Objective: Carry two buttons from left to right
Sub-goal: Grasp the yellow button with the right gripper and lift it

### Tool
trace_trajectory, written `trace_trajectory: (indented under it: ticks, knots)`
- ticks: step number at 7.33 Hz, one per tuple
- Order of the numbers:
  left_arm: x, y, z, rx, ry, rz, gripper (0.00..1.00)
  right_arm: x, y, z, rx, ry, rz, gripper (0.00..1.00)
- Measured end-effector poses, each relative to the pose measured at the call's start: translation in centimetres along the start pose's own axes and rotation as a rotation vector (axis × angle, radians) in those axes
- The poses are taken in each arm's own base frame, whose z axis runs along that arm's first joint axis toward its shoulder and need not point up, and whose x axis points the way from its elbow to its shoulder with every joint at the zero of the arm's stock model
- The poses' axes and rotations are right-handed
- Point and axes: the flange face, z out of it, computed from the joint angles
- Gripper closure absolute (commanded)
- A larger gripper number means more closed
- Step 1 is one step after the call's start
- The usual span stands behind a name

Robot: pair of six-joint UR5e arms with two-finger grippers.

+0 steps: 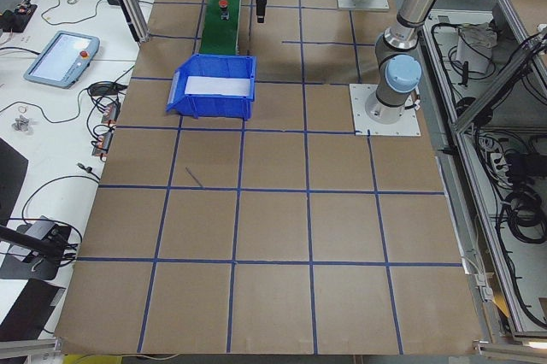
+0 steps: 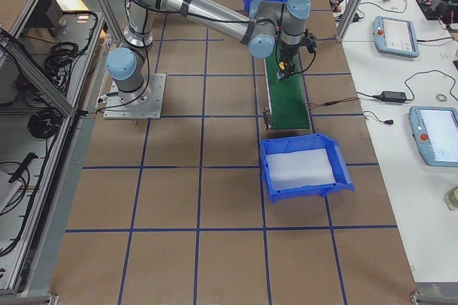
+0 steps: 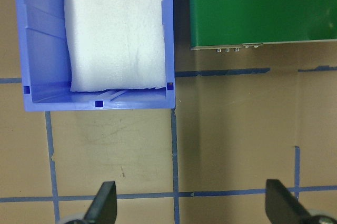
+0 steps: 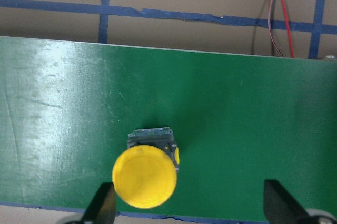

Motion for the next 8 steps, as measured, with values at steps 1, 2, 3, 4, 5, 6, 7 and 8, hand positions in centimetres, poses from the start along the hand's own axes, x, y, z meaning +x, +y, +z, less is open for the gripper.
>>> trace_trajectory:
  ticks: [1, 2, 3, 4, 5, 6, 7, 8]
  knots:
    - [0.0, 0.0, 0.0, 0.0, 0.0, 0.0, 0.0, -0.5, -0.1, 0.3, 0.0, 0.0, -0.003, 0.0]
    - [0.0, 0.0, 0.0, 0.0, 0.0, 0.001, 0.0, -0.6, -0.2, 0.9, -0.006, 0.002, -0.006, 0.0]
    - [0.0, 0.0, 0.0, -0.001, 0.0, 0.001, 0.0, -0.5, -0.3, 1.5, -0.014, 0.009, -0.009, 0.06]
    - [0.0, 0.0, 0.1, -0.001, 0.0, 0.001, 0.0, -0.4, -0.4, 2.1, -0.022, 0.015, -0.009, 0.13]
    - [0.0, 0.0, 0.1, -0.001, 0.0, 0.001, 0.0, -0.4, -0.5, 2.4, -0.025, 0.018, -0.007, 0.44]
    - [0.0, 0.0, 0.1, -0.001, 0.0, 0.001, 0.0, -0.4, -0.4, 2.4, -0.025, 0.019, -0.006, 0.58]
    - [0.0, 0.0, 0.1, -0.001, 0.0, 0.001, 0.0, -0.3, -0.4, 2.3, -0.024, 0.02, -0.006, 0.66]
    - [0.0, 0.0, 0.1, -0.002, 0.0, 0.001, 0.0, -0.3, -0.4, 2.2, -0.023, 0.022, -0.008, 0.72]
